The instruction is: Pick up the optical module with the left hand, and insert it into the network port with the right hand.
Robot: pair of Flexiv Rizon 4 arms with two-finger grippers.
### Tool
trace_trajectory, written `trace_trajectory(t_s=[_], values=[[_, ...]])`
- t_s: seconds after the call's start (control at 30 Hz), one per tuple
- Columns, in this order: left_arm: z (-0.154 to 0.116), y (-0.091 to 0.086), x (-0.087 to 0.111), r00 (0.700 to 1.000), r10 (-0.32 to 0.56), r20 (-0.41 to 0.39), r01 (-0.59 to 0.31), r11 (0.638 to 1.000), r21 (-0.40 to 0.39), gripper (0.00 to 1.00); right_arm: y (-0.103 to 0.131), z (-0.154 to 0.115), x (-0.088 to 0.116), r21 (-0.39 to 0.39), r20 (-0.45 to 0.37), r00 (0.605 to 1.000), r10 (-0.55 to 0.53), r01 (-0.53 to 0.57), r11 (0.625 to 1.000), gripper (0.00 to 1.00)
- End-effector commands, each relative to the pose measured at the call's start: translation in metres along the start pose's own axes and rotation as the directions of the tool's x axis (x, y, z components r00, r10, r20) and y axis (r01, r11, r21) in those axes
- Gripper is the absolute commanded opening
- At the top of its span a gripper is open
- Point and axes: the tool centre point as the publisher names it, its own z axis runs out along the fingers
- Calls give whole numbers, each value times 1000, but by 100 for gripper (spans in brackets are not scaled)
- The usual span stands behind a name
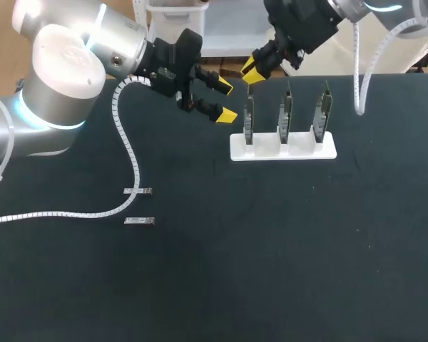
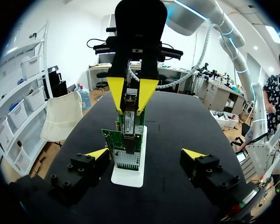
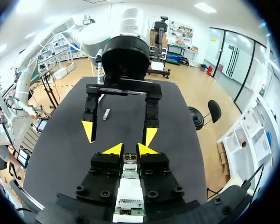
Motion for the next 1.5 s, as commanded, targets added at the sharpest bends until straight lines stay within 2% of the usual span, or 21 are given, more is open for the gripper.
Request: trace_trajectory(t_s=[0.03, 0.83, 0.87, 0.9, 1.17, 1.5], values=[[1, 1, -1, 1000, -3, -6, 3, 1000, 2, 100, -1, 0, 1, 1, 2, 1000, 0, 0, 1000, 0], [1, 1, -1, 1000, -3, -6, 3, 1000, 2, 100, 1, 6, 9, 2, -2, 1000, 17, -17, 1000, 0], [1, 1, -1, 1000, -3, -6, 3, 1000, 2, 100, 1, 6, 9, 3, -1, 1000, 18, -18, 1000, 38], [1, 1, -1, 1000, -3, -6, 3, 1000, 2, 100, 1, 6, 9, 5, 1, 1000, 18, -18, 1000, 100], [1, 1, -1, 1000, -3, -6, 3, 1000, 2, 100, 1, -1, 7, 18, 14, 1000, 16, -16, 1000, 100], [1, 1, -1, 1000, -3, -6, 3, 1000, 2, 100, 2, -24, 11, 4, 87, 992, 92, -93, 996, 100]])
